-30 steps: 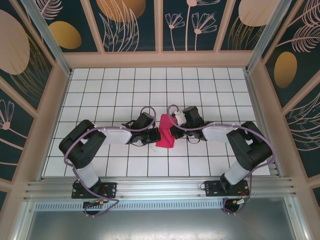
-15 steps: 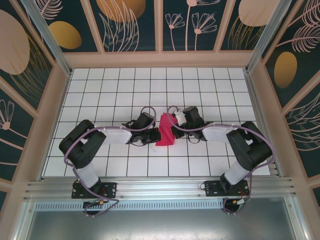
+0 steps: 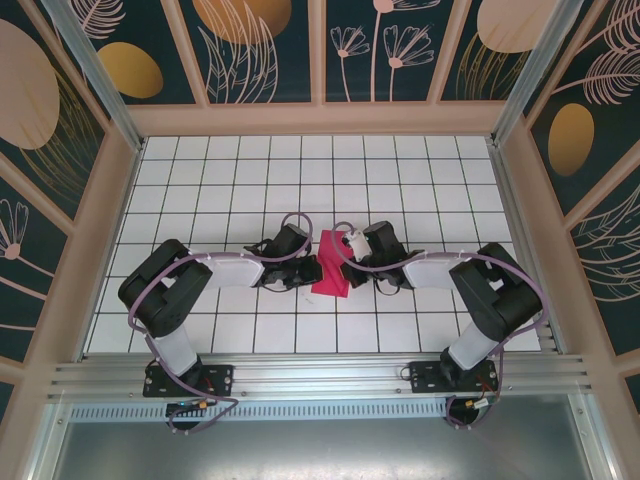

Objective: Fold a paper plane with a square sheet of paper (pick it up from the middle)
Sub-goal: Fold the triangle a second time at the center of the table.

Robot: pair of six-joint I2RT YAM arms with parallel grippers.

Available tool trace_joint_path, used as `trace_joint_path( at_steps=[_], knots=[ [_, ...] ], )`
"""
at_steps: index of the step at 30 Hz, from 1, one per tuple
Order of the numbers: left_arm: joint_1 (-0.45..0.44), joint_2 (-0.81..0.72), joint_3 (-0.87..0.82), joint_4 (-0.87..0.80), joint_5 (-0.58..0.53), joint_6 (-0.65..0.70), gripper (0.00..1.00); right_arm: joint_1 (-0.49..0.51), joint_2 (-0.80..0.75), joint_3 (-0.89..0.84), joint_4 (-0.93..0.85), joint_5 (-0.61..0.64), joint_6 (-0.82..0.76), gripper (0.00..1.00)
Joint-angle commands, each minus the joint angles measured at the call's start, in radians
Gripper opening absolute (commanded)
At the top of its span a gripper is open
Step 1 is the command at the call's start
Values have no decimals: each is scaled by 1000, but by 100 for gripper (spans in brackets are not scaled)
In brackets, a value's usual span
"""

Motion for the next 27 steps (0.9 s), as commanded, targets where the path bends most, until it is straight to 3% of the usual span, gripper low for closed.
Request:
trace_joint_path(
  at_steps=[1, 27],
  knots=[
    [-3, 21, 10, -47, -17, 17, 13, 5, -6, 6, -9, 5, -41, 0],
    [-13, 33, 4, -50, -27, 25, 12, 33, 55, 73, -26, 104, -105, 0]
  ],
)
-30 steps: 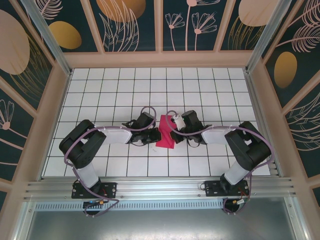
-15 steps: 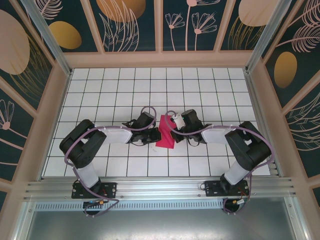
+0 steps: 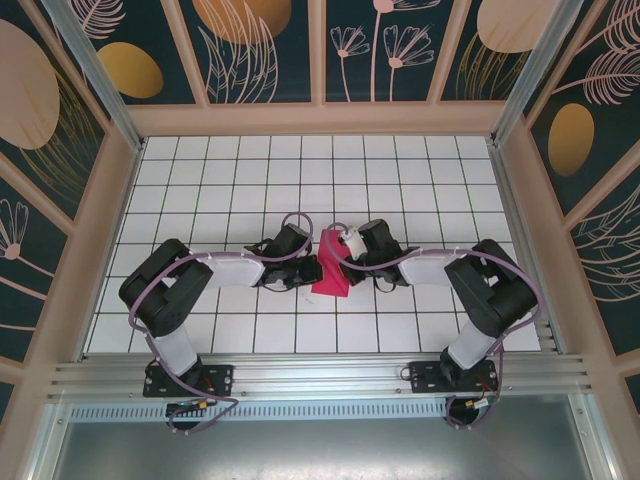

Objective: Fold a paper plane with a square sheet of paper (pick it up from the middle)
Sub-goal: Fold the triangle a second time at the center of the table.

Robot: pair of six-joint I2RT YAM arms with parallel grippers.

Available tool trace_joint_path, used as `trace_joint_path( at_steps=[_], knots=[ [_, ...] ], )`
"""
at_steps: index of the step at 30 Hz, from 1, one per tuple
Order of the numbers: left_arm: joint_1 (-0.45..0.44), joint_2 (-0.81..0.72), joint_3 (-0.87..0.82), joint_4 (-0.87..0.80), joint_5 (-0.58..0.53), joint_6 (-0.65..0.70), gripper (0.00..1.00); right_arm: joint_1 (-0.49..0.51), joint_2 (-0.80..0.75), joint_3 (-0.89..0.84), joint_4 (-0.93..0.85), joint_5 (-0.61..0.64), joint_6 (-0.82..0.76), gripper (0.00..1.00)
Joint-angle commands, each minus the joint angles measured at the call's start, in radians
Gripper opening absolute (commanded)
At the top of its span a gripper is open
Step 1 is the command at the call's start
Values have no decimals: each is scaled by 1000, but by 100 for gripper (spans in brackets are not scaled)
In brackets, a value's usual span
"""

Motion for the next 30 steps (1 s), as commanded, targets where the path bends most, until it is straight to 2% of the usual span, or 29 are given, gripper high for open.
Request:
trace_joint_path(
  at_steps=[1, 20, 30],
  knots=[
    [-9, 29, 0, -51, -23, 25, 12, 13, 21, 28, -4, 23, -36, 0],
    [-8, 16, 9, -64, -27, 28, 13, 16, 41, 43, -9, 48, -34, 0],
    [-9, -115, 33, -23, -46, -23, 18, 23, 43, 21, 6, 49, -28, 0]
  ],
)
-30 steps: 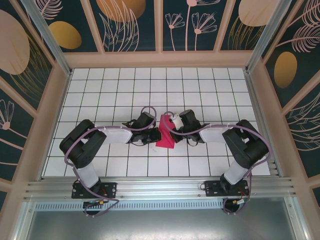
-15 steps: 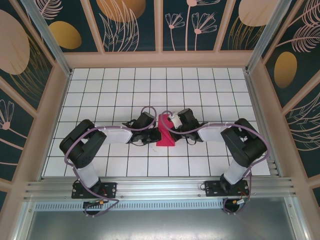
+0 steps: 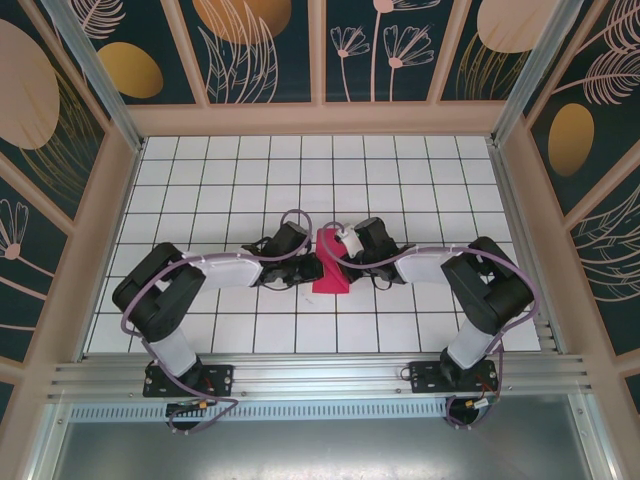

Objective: Fold a paper plane with a square sheet of paper (pick it up from the middle)
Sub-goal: Fold the triangle a second time at the center of the table.

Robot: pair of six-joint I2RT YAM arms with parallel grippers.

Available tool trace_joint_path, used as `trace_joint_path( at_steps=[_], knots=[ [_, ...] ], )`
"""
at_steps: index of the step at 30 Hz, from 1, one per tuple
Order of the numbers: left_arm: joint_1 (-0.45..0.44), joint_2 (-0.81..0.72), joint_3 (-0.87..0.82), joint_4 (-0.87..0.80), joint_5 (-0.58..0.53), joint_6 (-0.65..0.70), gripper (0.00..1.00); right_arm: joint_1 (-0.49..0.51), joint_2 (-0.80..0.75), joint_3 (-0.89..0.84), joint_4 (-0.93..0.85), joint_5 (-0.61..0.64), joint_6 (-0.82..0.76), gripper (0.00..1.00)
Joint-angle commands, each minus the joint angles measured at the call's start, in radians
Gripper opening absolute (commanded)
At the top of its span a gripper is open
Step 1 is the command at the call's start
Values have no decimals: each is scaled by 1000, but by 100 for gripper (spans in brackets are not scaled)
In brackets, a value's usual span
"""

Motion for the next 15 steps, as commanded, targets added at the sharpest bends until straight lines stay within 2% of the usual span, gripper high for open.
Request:
trace_joint_path(
  at_steps=[1, 7, 15],
  knots=[
    [-5, -64, 20, 27, -23, -34, 18, 9, 19, -10, 8, 13, -11, 0],
    [-5, -67, -23, 184, -24, -146, 11, 10, 22, -8, 7, 14, -11, 0],
    [-4, 5, -20, 301, -16, -225, 11, 11, 20, -10, 8, 11, -11, 0]
  ],
)
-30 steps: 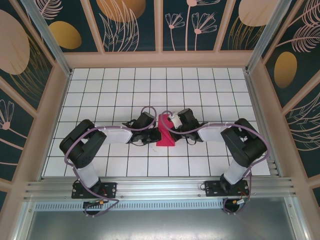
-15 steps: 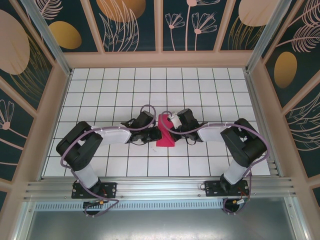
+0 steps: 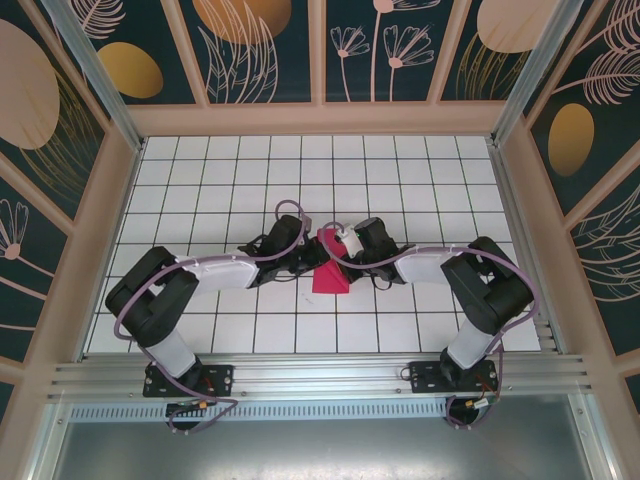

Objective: Fold a paper plane with a square sheet of paper (pick it up from the middle)
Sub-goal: Fold the triangle a second time at the center of the table.

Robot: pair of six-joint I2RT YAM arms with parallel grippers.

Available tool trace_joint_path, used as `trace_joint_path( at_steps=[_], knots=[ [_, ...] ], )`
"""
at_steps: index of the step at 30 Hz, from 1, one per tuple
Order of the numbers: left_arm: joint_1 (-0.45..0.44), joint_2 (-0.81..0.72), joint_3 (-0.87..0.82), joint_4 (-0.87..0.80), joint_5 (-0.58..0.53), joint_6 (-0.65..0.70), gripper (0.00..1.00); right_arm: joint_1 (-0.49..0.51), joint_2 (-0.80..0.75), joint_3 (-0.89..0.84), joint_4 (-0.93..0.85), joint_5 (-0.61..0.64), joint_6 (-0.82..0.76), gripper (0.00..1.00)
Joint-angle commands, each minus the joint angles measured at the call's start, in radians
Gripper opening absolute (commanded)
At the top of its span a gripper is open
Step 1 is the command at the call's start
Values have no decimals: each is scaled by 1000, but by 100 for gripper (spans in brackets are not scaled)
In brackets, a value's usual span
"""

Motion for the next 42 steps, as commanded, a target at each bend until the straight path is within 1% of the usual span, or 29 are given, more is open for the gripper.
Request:
trace_joint_path(
  at_steps=[1, 3, 14, 31, 42],
  knots=[
    [-3, 46, 0, 78, -6, -50, 11, 10, 18, -11, 7, 11, -11, 0],
    [-3, 64, 3, 71, -19, -55, 10, 8, 18, -11, 7, 10, -11, 0],
    [-3, 143, -1, 141, 16, -82, 12, 9, 16, -9, 5, 11, -11, 0],
    [-4, 167, -31, 99, -26, -87, 12, 0, 22, 4, 10, 2, 9, 0],
    [-5, 176, -35, 122, -7, -84, 14, -7, 36, 10, 15, 0, 15, 0]
  ],
)
